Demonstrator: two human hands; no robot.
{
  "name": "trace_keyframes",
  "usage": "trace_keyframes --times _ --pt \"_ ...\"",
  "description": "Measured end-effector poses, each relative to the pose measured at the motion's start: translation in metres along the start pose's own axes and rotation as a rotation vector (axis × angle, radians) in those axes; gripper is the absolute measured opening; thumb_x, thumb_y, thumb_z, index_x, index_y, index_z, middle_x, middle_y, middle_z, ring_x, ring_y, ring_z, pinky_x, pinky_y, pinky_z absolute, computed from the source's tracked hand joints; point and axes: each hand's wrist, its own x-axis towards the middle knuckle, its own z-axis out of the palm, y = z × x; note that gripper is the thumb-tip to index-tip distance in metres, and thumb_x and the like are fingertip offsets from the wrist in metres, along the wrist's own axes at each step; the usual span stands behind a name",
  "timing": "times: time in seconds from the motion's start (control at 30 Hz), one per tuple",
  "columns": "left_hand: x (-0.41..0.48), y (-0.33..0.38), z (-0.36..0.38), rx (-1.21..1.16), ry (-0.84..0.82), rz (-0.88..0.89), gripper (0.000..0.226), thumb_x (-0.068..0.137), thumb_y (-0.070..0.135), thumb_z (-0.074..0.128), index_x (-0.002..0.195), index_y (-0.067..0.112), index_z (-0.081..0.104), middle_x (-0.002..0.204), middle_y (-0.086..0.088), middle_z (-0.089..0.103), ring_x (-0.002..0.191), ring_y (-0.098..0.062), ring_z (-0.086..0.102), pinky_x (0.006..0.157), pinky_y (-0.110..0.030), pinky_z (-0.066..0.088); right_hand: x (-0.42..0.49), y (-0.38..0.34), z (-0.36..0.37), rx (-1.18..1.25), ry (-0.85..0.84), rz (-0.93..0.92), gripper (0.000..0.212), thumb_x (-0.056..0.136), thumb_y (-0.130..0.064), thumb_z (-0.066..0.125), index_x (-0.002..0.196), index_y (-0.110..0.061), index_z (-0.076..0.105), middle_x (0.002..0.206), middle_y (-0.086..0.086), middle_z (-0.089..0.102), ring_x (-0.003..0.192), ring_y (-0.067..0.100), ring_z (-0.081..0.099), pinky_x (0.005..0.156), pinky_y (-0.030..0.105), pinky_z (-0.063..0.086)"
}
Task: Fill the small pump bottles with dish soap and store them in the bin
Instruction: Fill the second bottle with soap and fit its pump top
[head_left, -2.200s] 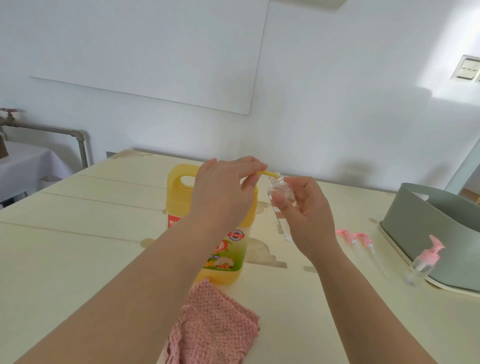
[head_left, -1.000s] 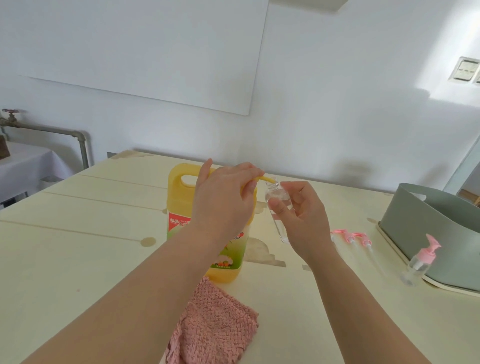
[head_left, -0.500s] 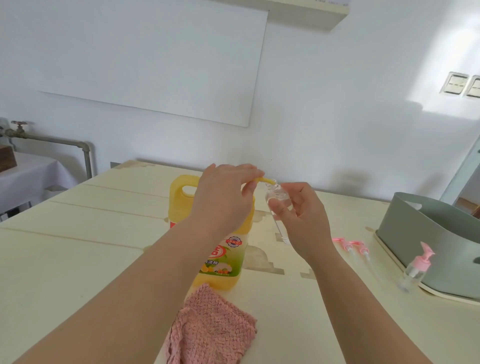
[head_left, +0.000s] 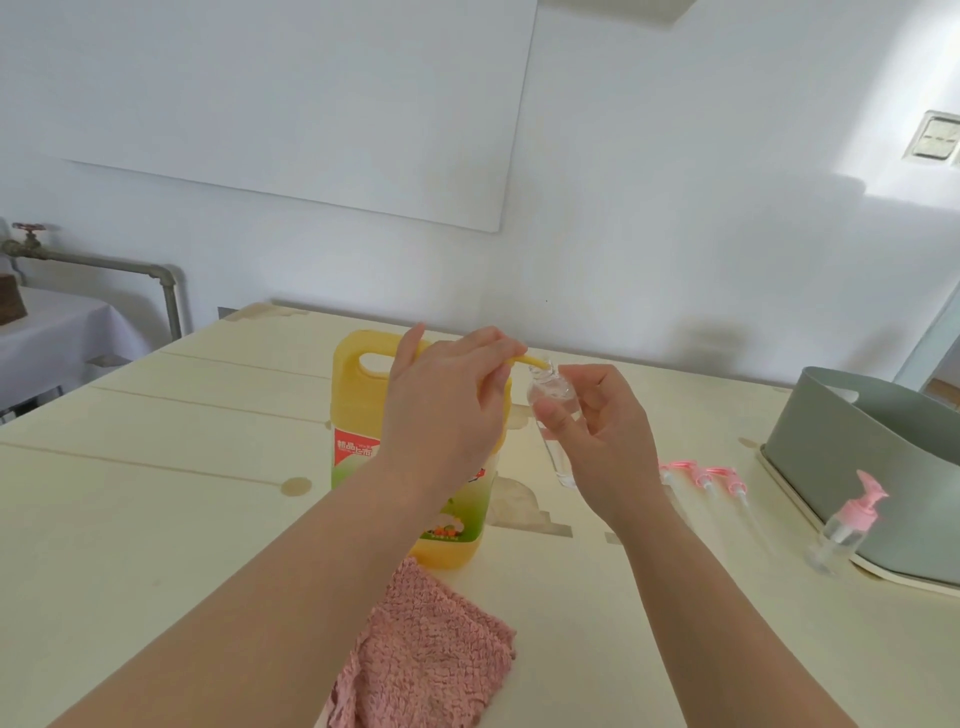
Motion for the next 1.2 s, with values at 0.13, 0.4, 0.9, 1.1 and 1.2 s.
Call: trace_keyframes --times 0.13,0.4,0.9,1.1,1.2 --pt "0.006 0.001 -0.009 0.021 -0.069 -0.008 0.026 0.095 0.023 0.050 0.113 0.033 0.066 0.118 0.019 0.062 0.109 -0.011 0.056 0.112 -0.031 0.011 0.001 -0.003 -0.003 -0.027 -0.009 0.001 0.026 0.077 -0.038 0.074 0.098 -0.032 0.058 0.097 -0.007 0.071 0.089 0.021 0.067 0.085 0.051 0.053" --pt "0.011 0.010 -0.022 -0.044 -0.100 -0.031 0.029 0.096 0.026 0.049 0.121 0.035 0.061 0.129 0.019 0.056 0.122 -0.008 0.042 0.112 -0.030 0.016 0.003 -0.013 -0.005 -0.032 -0.001 -0.021 0.028 0.081 -0.037 0.074 0.102 -0.028 0.059 0.098 -0.003 0.070 0.092 0.021 0.067 0.085 0.053 0.052" --pt "0.000 -0.001 0.000 0.010 0.001 -0.010 0.025 0.094 0.023 0.051 0.112 0.033 0.065 0.120 0.017 0.062 0.104 -0.013 0.056 0.112 -0.032 0.009 -0.001 0.000 0.001 0.028 -0.005 0.005 0.044 0.070 -0.050 0.072 0.104 -0.025 0.060 0.104 -0.004 0.070 0.098 0.019 0.066 0.086 0.053 0.052" --pt "0.000 0.001 -0.005 0.054 -0.044 -0.004 0.027 0.096 0.026 0.048 0.116 0.036 0.063 0.124 0.019 0.059 0.108 -0.013 0.054 0.114 -0.034 0.008 -0.002 0.001 0.003 0.107 -0.016 0.042 0.039 0.072 -0.038 0.075 0.105 -0.023 0.059 0.104 0.002 0.071 0.092 0.022 0.069 0.088 0.054 0.052" --pt "0.002 0.001 -0.010 0.039 -0.087 -0.018 0.029 0.097 0.030 0.045 0.120 0.039 0.059 0.129 0.021 0.055 0.117 -0.009 0.048 0.114 -0.032 0.004 -0.006 0.001 0.004 0.164 -0.027 0.070 0.035 0.074 -0.031 0.075 0.105 -0.024 0.059 0.102 0.004 0.072 0.085 0.021 0.071 0.088 0.055 0.053"
